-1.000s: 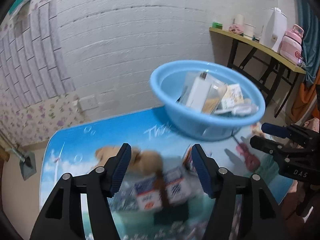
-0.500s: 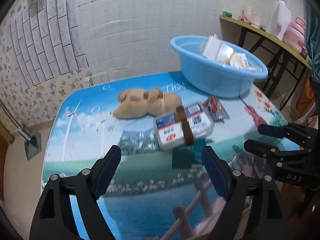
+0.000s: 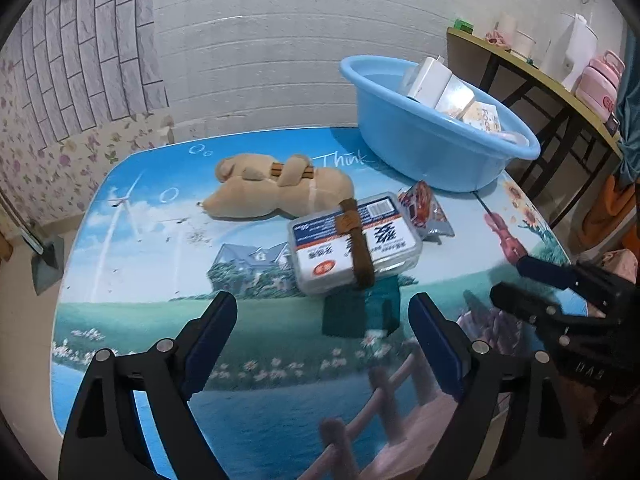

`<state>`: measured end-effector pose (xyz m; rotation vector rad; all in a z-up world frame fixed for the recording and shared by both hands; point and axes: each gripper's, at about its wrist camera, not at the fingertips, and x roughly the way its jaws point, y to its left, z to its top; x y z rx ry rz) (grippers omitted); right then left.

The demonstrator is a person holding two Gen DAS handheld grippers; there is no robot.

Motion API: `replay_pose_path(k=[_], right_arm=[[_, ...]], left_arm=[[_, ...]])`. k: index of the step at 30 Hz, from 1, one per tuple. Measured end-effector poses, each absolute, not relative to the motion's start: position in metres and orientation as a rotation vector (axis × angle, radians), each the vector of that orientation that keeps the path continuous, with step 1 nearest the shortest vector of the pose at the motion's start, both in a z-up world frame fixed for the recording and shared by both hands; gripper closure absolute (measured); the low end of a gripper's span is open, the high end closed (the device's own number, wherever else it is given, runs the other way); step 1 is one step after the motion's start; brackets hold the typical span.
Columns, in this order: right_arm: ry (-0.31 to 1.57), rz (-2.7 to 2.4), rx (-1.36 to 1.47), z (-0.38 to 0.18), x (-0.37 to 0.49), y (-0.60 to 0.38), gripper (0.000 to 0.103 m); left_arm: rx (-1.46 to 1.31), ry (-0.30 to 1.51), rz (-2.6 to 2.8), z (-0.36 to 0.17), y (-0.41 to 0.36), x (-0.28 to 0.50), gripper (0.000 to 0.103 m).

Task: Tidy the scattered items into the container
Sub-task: 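Move both grippers back toward the strapped box and red snack bag, then grasp the strapped toothpick box with the left gripper while the right gripper grasps the red snack bag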

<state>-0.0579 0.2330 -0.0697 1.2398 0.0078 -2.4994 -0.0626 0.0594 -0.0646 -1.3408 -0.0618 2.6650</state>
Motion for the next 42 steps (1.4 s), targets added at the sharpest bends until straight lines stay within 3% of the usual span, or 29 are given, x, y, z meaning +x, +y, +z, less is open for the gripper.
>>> replay_pose_path(k=[11,28,42], right_arm=[[-0.032,-2.491,1.26,-0.079,-0.072,0.24,0.048],[-0.045,-2.469,1.233,-0.082,-0.096,0.23,0.048],[-0.021,-2.45,1.218,-0.083,-0.116,0.211,0.048]], left_arm=[[-1.34,-0.065,2.628,-0.068,0.08,-0.09,0.015],[-1.415,-0.211,2.537,-0.088,0.073,-0.119,0.015],[-1.259,-0.115,2.581,-0.07,0.063,-0.105,0.017]])
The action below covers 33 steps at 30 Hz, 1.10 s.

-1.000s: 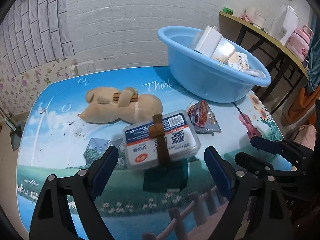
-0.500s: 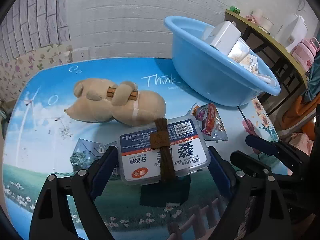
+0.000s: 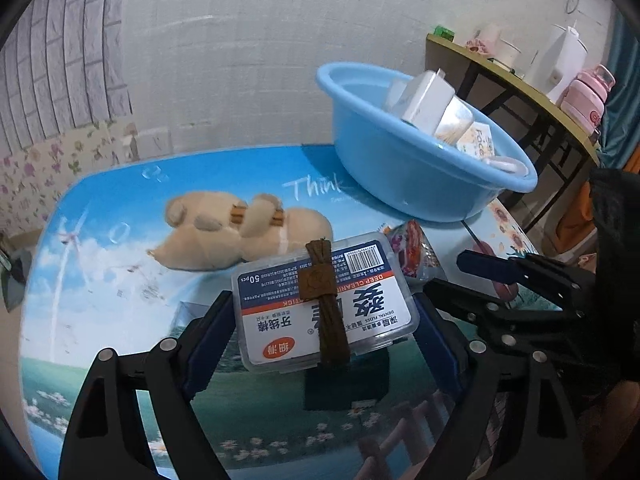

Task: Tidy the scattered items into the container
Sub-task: 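Grasp the strapped toothpick box with the left gripper while the right gripper grasps the red snack bag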

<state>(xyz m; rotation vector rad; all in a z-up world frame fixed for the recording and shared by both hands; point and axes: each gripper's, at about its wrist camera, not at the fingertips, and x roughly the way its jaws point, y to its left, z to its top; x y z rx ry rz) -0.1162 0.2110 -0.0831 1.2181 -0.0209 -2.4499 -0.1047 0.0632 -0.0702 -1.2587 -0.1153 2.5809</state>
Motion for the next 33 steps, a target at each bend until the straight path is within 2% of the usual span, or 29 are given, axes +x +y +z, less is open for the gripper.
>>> replay_pose_path(k=[7,8,9,10,15,33], right_arm=[[-0.006,-2.427,1.224,-0.087,-0.131,0.196,0.048],[-0.006,-2.419,1.231,-0.088,-0.132,0.195,0.05],[-0.008,-2.41,1.235,-0.089,-0.133,0.194,0.061],[-0.007,-2.397,1.241,-0.09,-0.134,0.192,0.066],[0.002,-2.388,1.229,-0.088,-0.126,0.193,0.078],[0.006,-2.48,1.205,-0.062,-0.063,0.237,0.08]], left_arm=[[-1.262,-0.107,2.637,-0.065,0.044,-0.1,0.017],[-1.264,-0.109,2.642,-0.065,0.041,-0.099,0.017],[-1.267,-0.111,2.648,-0.064,0.039,-0.098,0.017],[-1.269,-0.111,2.651,-0.065,0.037,-0.097,0.017],[-1.264,-0.11,2.668,-0.062,0.033,-0.09,0.017],[-1.296,0.026,2.752,-0.053,0.035,-0.045,0.017]])
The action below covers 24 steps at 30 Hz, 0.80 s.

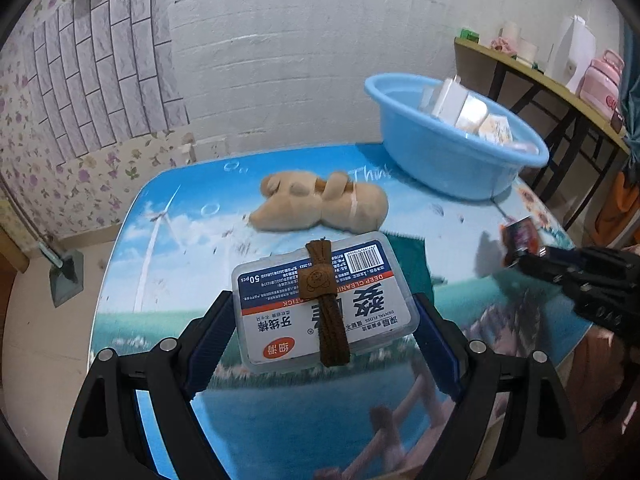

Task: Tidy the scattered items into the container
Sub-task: 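Grasp the strapped toothpick box with the left gripper while the right gripper grasps the red snack bag, then lift the held box and snack bag up toward the blue basin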

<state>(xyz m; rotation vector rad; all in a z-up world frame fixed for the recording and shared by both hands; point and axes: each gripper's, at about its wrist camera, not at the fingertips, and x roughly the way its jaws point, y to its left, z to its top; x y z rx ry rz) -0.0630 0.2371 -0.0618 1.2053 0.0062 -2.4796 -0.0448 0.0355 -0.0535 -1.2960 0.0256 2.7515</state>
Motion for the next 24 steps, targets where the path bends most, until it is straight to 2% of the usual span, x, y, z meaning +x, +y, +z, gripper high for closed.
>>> replay_pose_path(k=[11,19,24], right_arm=[[0.05,-2.482,1.227,-0.064,-0.035,0.248,0.08],[0.077,-2.495,1.268,-0.07,-0.032,0.249,0.08],[0.065,-2.483,1.285,-0.073,-0.031,0.249,0.076]], left_arm=[[-1.398,0.081,2.749,-0.073,0.03,-0.022,0.017],[-1.427,0.041,2.746,-0.081,0.025,-0.018,0.017],[-1.463,0.034,2.722,-0.087,0.025,-0.019,0.017]])
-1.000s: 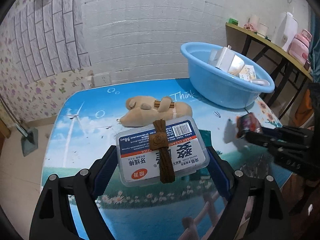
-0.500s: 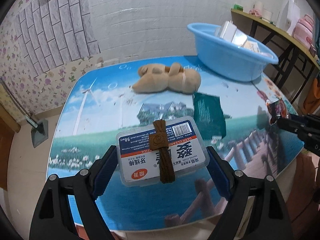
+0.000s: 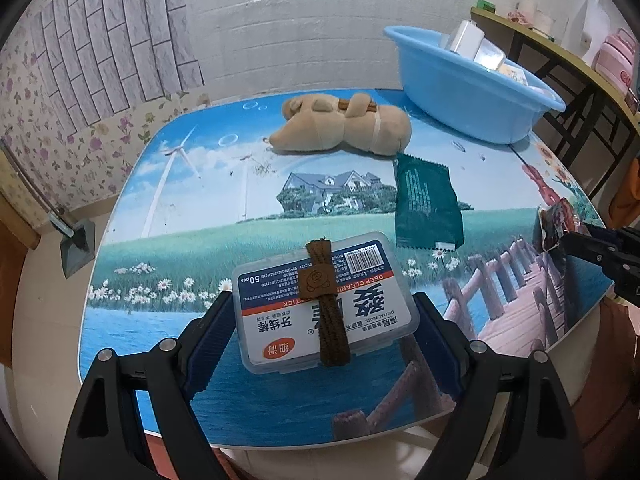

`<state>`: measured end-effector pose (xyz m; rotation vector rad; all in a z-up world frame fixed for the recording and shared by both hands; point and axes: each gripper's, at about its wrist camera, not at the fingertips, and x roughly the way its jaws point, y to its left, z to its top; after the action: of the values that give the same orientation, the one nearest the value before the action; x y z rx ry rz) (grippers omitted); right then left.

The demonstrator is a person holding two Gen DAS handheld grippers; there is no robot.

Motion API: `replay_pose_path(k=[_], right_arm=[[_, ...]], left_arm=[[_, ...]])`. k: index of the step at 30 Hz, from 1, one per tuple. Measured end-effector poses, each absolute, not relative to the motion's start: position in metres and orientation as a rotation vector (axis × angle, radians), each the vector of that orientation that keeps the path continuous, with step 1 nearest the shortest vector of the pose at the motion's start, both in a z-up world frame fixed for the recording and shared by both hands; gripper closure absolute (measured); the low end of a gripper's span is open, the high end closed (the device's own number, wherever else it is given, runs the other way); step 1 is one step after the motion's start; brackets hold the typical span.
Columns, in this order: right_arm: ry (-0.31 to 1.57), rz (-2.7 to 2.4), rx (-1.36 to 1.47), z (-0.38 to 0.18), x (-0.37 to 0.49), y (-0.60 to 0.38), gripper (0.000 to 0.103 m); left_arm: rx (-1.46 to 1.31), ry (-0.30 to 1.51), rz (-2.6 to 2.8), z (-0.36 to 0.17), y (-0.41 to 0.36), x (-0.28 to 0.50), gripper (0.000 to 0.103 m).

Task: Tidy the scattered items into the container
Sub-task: 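Lift the held box and snack bag up toward the blue basin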

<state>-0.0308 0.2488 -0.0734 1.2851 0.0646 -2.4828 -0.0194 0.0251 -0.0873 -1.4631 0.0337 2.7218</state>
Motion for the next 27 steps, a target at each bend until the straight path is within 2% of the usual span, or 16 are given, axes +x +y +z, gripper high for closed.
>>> replay_pose_path(k=[2,5,11,23,27], right_arm=[[0.064,-2.489,1.284,-0.073,-0.031,0.249,0.072],[0.049,-2.497,1.271,-0.072,-0.03,0.25,0.06],[0.08,-2.497,1.246,-0.07,-0.027,0.239,0.046],[0.111,-2.535,1.313,-0.084,-0.037,0.233,0.045],[0.087,-2.541,1.348,-0.09,-0.042,0.233,0.045]], left_arm=[[-1.469,0.023,2.718,-0.088,0.024,-0.02,0.017],[-1.471,-0.005,2.714,-0.088,0.022,-0.02,0.016],[-1.502,-0.041,2.695,-0.095,0.019,-0.023,0.015],[-1.456,0.003,2.731,-0.099,0.022,-0.023,0.01],[-1.428,0.0,2.737,-0.097,0.021,-0.022,0.016]])
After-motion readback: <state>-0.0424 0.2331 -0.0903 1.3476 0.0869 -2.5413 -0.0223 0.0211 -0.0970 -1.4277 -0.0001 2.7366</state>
